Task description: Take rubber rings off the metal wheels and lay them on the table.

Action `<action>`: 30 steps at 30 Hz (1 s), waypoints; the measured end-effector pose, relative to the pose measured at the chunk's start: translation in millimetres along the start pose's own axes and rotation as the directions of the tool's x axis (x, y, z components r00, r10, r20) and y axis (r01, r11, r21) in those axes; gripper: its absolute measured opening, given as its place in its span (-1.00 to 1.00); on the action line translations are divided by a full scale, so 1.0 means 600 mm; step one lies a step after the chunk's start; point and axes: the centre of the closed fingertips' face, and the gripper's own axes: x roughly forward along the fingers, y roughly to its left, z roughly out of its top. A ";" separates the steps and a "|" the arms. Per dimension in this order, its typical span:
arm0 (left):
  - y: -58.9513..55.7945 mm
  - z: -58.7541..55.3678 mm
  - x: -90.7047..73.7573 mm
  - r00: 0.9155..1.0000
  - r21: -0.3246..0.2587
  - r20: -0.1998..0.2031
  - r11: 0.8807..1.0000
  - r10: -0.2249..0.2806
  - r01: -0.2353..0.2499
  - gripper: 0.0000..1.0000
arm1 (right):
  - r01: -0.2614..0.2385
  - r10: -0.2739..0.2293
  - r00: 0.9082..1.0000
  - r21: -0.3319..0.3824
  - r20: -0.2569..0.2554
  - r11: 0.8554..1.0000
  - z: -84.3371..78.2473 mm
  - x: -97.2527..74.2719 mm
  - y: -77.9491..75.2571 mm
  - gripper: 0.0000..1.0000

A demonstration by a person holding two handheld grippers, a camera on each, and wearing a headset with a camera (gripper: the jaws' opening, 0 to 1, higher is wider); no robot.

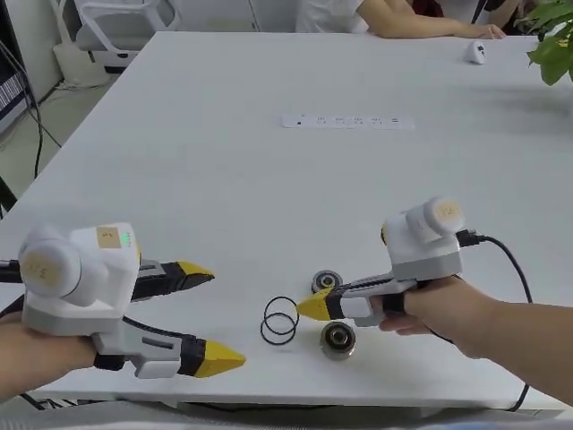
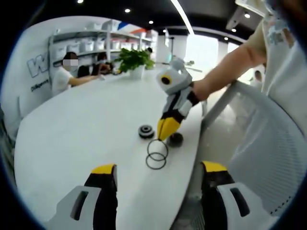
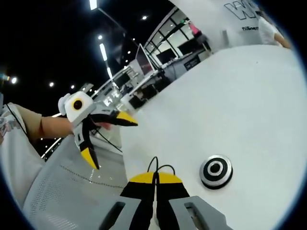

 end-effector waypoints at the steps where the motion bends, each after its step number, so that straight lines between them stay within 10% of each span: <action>1: 0.000 0.000 0.000 1.000 -0.001 0.000 1.000 0.000 0.000 0.43 | 0.001 -0.001 1.000 0.001 -0.002 1.000 -0.001 0.001 0.000 -1.00; 30: -0.004 -0.007 -0.001 1.000 -0.012 -0.006 1.000 0.005 -0.005 0.44 | 0.025 -0.024 0.999 0.024 -0.045 0.999 -0.016 0.019 -0.011 -1.00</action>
